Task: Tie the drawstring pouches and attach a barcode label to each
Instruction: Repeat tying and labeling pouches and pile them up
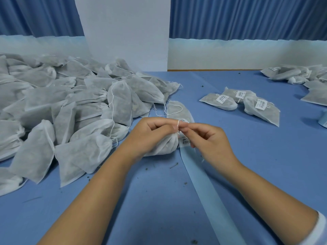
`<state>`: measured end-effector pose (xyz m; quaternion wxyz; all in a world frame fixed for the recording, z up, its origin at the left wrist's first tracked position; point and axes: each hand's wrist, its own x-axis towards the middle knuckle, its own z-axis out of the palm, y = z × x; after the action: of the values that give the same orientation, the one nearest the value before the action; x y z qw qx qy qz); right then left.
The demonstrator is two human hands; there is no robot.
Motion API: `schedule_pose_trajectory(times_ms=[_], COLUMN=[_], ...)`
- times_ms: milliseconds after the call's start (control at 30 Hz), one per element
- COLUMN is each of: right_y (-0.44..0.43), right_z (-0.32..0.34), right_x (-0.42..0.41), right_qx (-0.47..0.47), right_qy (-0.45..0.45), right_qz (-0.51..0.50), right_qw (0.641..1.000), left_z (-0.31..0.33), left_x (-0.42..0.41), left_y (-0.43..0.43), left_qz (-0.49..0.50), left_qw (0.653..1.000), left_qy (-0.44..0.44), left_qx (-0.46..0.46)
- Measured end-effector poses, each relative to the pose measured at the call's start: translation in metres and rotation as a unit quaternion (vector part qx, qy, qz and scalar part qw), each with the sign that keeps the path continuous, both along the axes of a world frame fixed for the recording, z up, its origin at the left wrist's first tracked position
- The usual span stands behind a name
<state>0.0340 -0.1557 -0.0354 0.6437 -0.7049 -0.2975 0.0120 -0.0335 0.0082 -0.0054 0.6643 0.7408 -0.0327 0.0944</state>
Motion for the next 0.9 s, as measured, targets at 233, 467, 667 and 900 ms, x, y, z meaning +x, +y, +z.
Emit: schedule_pose_trajectory(times_ms=[233,467,667,900], right_y=[-0.001,-0.009,-0.009,-0.01], right_z=[-0.007,0.003,0.008,0.007], right_x=[-0.003,0.007,0.007,0.015], right_qx=[-0.1,-0.093,-0.008,-0.097], right_qy=[-0.224,-0.286,-0.105,-0.044], right_qz=[-0.051,-0.08,-0.026,-0.1], right_qw=[0.968,0.95,0.994,0.989], left_z=[-0.001,-0.003,0.004,0.003], left_x=[0.0,0.001,-0.001,0.002], left_y=[0.004,0.006,0.009,0.012], left_qz=[0.066,-0.019,-0.036,-0.008], left_qw=[0.984,0.972,0.988,0.986], left_qy=[-0.048,0.025,0.085,0.119], left_qx=[0.157,0.231,0.122,0.117])
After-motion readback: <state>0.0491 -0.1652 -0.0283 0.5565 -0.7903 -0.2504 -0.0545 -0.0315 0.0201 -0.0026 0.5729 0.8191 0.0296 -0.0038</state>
